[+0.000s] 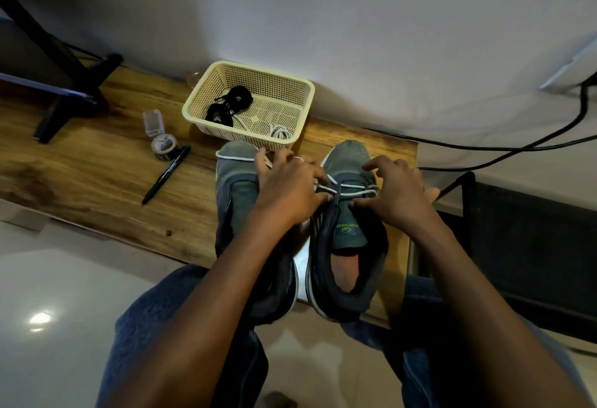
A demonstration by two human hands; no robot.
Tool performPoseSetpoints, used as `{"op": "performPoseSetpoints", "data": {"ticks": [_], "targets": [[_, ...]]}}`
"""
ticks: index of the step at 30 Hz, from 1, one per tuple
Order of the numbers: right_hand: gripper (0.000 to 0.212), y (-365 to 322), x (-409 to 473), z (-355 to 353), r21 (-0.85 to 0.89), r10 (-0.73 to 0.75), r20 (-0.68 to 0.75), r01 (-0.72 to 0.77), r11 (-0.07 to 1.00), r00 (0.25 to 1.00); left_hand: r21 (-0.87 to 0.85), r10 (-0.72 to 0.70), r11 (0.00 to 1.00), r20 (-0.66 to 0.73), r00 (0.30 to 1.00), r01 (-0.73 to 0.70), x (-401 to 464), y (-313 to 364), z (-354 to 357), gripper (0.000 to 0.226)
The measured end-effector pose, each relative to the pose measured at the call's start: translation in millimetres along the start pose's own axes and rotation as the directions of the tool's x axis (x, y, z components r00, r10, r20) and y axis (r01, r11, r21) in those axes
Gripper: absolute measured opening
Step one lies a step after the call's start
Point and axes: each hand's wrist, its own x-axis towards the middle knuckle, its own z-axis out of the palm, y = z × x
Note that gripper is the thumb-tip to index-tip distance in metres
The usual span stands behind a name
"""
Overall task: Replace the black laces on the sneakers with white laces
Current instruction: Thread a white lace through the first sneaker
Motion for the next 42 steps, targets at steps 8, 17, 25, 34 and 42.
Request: {"op": "performPoseSetpoints", "data": {"ticks": [8, 17, 25, 34, 42], "targets": [[0.075, 7.6, 3.3, -8.4, 0.227, -0.041, 0.131, 0.010, 0.974, 0.991, 0.142, -0.196, 0.970, -0.014, 0.981, 0.196, 0.4, -17.9, -5.9, 0.016], [0.069, 8.9, 3.3, -10.2, 0.263, -0.043, 0.161, -0.001, 0.965, 0.986, 0.128, -0.149, 0.981, 0.036, 0.988, 0.143, 1.6, -14.0, -4.6, 0.011], [0.069, 9.2, 2.8, -11.0, 0.289, -0.023, 0.198, -0.036, 0.957, 0.980, 0.036, -0.057, 0.998, 0.031, 0.998, 0.056, 2.6, -11.1, -1.7, 0.022], [0.062, 7.2, 1.8, -9.7, 0.331, 0.010, 0.221, -0.085, 0.940, 0.975, 0.083, -0.170, 0.981, -0.066, 0.983, 0.175, 7.0, -10.9, 3.3, 0.022], [0.063, 6.2, 1.5, -8.2, 0.333, 0.017, 0.203, -0.086, 0.939, 0.979, 0.146, -0.178, 0.972, -0.046, 0.983, 0.183, 2.5, -7.8, -4.8, 0.025]]}}
